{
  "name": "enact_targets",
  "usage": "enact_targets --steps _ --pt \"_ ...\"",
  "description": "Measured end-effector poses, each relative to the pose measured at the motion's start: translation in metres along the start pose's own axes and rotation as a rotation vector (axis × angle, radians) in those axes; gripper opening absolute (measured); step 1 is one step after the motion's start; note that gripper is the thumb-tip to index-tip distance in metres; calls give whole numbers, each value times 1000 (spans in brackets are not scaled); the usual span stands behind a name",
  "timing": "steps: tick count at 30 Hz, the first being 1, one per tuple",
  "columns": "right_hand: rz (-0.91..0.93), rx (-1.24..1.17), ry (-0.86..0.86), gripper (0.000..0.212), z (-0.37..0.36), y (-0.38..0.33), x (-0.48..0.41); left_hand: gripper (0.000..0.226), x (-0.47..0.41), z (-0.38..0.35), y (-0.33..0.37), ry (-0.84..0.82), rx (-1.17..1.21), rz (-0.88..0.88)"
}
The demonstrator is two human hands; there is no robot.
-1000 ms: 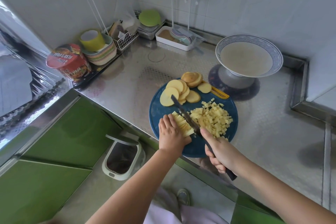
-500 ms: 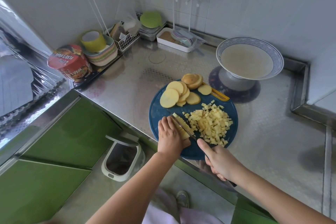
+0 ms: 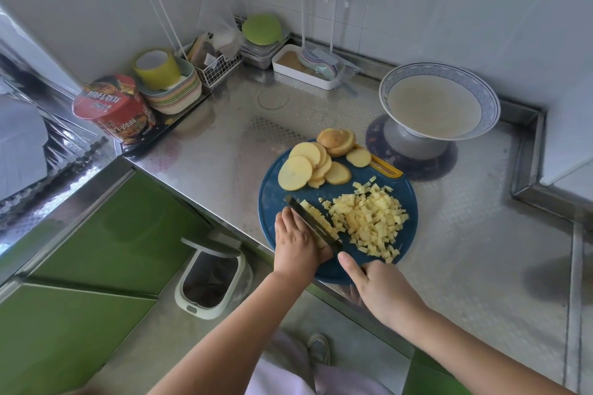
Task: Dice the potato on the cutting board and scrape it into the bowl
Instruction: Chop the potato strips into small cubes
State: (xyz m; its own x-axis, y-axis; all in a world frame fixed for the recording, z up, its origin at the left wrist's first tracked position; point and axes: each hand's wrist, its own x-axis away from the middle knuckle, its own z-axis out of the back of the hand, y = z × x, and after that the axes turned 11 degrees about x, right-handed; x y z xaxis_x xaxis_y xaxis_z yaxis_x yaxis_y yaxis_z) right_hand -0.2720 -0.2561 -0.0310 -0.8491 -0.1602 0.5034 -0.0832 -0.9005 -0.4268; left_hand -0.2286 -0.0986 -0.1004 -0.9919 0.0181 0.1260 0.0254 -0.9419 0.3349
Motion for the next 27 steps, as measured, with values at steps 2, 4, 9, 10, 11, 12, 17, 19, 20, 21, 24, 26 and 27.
enact_targets --steps 2,4,9,10,11,12,17,19,20,21,24,26,27 --pt "-22 18 -22 79 -2 -4 -2 107 -1 1 0 -32 -8 14" --pt "-69 -19 -83 80 2 -8 -6 109 0 1 0 -53 -17 27" --pt "-193 -109 -240 71 20 -11 -16 115 -1 2 3 -50 -18 12" --pt "-213 -114 -274 72 22 -11 -18 116 -1 3 3 -58 -12 14" --pt "-226 -117 -304 73 24 -11 -19 116 -1 5 4 -69 -13 19" --pt "-238 -125 -327 74 25 -11 -21 115 -1 6 4 -71 -18 23" --pt "-269 -145 -376 77 28 -12 -28 118 1 7 6 -71 -46 40" --pt "-281 -144 -387 78 28 -13 -31 119 0 7 6 -79 -52 45" --pt "-281 -154 -396 77 28 -13 -31 119 1 8 6 -93 -46 53" --pt "-280 -160 -405 77 28 -13 -33 119 0 7 5 -101 -27 66" --pt "-303 -171 -419 76 27 -15 -33 119 0 13 10 -89 -1 111" --pt "-320 -158 -419 77 26 -16 -36 118 2 19 13 -97 40 127" --pt "-322 -147 -412 77 26 -16 -37 114 2 20 15 -106 41 127"
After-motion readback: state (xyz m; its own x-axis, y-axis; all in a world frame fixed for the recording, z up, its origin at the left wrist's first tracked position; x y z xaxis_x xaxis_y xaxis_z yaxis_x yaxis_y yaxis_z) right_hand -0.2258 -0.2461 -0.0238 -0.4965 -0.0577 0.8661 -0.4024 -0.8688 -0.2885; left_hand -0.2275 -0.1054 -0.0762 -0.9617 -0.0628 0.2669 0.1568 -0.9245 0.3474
